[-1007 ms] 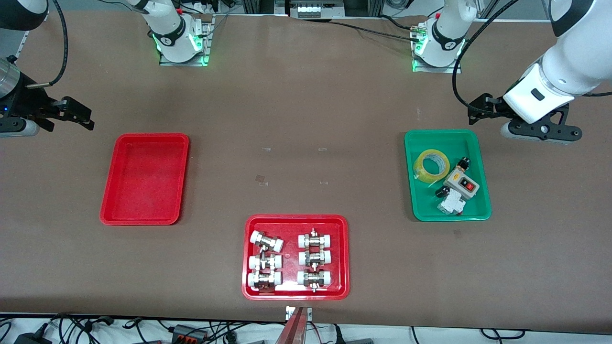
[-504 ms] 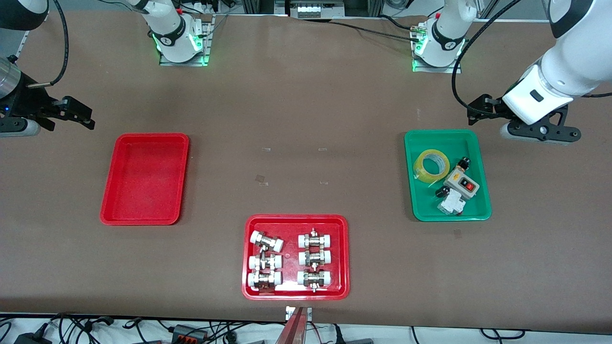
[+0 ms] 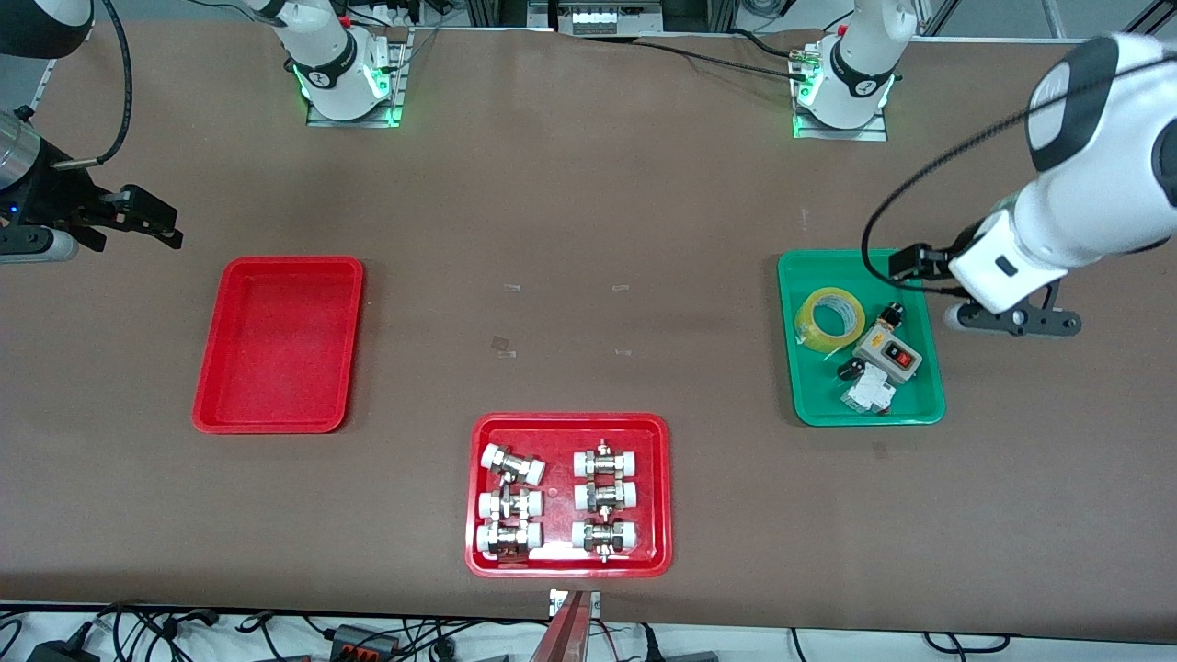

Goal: Left arm passes tape to right arm into tray
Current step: 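Lower the left gripper over the yellow tape roll in the green tray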

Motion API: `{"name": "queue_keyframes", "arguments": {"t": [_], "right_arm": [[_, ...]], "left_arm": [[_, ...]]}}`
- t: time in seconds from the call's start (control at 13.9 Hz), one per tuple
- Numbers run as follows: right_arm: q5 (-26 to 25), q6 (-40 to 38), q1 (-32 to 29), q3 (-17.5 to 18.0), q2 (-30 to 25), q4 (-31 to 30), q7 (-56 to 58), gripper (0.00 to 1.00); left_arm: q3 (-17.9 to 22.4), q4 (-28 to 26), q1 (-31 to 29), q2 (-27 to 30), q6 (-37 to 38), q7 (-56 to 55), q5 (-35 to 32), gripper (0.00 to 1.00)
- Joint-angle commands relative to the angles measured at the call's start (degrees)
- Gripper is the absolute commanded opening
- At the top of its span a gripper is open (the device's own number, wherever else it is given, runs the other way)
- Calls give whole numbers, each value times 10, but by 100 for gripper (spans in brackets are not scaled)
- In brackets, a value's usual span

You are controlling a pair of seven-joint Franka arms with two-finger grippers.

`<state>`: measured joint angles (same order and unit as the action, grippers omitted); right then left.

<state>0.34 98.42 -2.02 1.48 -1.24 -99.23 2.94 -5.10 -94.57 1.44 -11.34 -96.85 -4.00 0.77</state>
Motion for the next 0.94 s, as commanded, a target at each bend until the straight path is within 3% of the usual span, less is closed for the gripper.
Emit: {"name": "queue_keyframes", "arguments": {"t": [0.0, 0.22, 0.36, 0.86], "right_arm": [[-3, -2, -4, 4, -6, -4, 3, 100], [-2, 1, -4, 4, -2, -4, 3, 100], [-3, 1, -5, 4, 2, -4, 3, 100], [-2, 7, -4, 4, 4, 0, 3, 100]], "left_arm": [[2, -100, -10, -9, -116, 4, -1, 100], [2, -261, -15, 7, -294, 6, -1, 100], [2, -307, -20, 4, -343, 5, 0, 100], [2, -326, -33, -40, -398, 1, 0, 100]]}}
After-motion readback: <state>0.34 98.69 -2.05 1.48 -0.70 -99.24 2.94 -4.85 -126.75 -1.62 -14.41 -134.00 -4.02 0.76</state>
